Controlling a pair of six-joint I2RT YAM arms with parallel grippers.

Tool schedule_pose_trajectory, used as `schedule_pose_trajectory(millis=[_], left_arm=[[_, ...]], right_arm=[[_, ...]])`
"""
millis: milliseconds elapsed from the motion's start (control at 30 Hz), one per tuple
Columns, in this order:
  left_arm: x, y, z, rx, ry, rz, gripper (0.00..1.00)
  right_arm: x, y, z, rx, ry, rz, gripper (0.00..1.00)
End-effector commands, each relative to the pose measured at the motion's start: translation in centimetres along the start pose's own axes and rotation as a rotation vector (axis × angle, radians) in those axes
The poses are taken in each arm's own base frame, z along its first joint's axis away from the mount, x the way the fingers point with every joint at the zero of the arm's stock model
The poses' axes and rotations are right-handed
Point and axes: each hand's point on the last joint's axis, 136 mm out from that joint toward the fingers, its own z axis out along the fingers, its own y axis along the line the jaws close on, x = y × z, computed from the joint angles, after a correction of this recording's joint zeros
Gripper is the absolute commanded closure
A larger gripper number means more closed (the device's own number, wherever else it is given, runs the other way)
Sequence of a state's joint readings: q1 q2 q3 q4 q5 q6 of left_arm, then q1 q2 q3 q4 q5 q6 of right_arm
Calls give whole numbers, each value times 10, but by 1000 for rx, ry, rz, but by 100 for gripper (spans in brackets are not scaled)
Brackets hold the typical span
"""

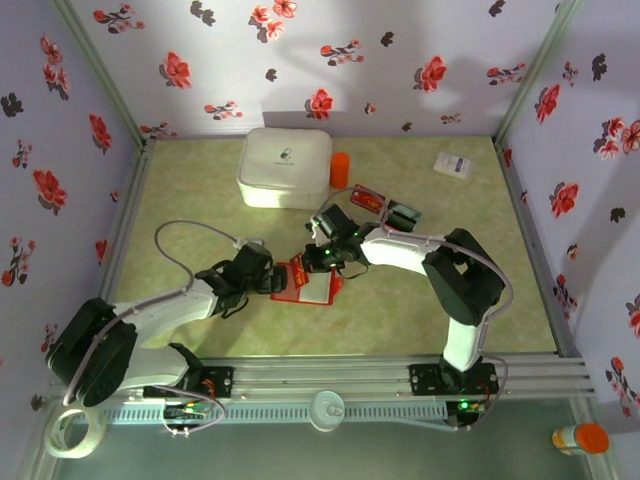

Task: Put the credit cards into the card holder

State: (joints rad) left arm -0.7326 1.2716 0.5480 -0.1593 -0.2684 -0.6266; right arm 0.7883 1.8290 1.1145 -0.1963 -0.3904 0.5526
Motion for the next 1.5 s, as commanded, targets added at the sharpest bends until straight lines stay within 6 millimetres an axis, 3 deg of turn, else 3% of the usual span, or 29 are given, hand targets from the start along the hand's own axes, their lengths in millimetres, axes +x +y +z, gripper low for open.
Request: schedule_pose_trajectory(millis=[0, 333, 733, 1000, 1467], left_arm=[[0, 1, 3, -17, 26, 37, 0], [19, 12, 18, -80, 96, 63, 0], [31, 19, 22, -128, 129, 64, 0], [35, 22, 21, -138, 130, 44, 0], [37, 22, 19, -139, 126, 42, 0]], right_arm=[[5, -1, 5, 1, 15, 14, 100], [3, 2, 3, -13, 1, 19, 100], [-11, 4, -42, -87, -187, 135, 100], [-6, 0, -47, -201, -361, 273, 100], [7, -17, -45, -208, -510, 348, 100]])
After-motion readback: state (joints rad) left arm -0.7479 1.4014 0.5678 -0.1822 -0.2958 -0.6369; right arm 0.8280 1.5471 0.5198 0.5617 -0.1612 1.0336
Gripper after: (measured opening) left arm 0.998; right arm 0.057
